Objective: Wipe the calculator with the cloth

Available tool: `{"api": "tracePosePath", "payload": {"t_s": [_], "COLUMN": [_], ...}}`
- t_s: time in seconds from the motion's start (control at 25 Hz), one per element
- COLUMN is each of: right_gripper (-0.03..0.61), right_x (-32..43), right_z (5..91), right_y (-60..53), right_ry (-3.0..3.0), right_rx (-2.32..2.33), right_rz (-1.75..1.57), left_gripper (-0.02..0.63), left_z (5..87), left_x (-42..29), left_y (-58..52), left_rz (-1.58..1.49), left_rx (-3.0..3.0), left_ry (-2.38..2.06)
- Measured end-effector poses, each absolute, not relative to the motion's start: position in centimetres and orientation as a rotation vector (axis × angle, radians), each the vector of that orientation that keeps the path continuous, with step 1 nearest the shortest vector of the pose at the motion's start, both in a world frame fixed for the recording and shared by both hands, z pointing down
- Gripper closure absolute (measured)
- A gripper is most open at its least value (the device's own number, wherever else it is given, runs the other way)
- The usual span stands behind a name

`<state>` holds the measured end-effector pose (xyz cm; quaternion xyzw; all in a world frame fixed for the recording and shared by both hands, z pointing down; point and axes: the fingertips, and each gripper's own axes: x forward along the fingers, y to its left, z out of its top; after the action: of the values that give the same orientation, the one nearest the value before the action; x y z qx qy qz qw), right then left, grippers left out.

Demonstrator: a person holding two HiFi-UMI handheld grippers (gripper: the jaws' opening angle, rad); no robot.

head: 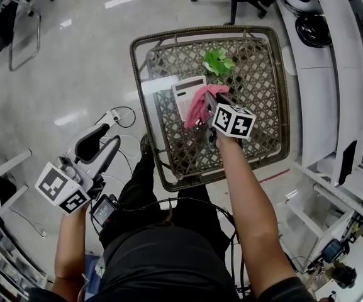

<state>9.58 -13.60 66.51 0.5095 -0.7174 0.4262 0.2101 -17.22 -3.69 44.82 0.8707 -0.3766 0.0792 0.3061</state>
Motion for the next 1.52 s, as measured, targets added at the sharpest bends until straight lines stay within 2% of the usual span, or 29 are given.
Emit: {"api": "tracePosePath", "payload": {"t_s": [0.44, 1.0, 1.52], "right_gripper": [0.5, 0.5, 0.5], "right_x": [5.4, -0.6, 1.9], "right_z": [65.8, 66.5, 67.6], "right_y": [-16.8, -13.5, -7.5], "right_ry": [-2.061, -2.113, -2.049], "right_rx": [1.391, 1.216, 1.227], "right_rz": [1.152, 1.112, 1.204], "left_gripper": [0.419, 0.419, 0.419], "left_z": [45.5, 45.9, 45.6], "left_x": [-20.6, -22.3, -19.8], "left_y": [-2.6, -2.7, -4.2], "left_rz": [0.189, 0.17, 0.19], "left_rx": [2.265, 2.25, 2.274], "left_ry": [-1.052, -1.076, -1.026]}}
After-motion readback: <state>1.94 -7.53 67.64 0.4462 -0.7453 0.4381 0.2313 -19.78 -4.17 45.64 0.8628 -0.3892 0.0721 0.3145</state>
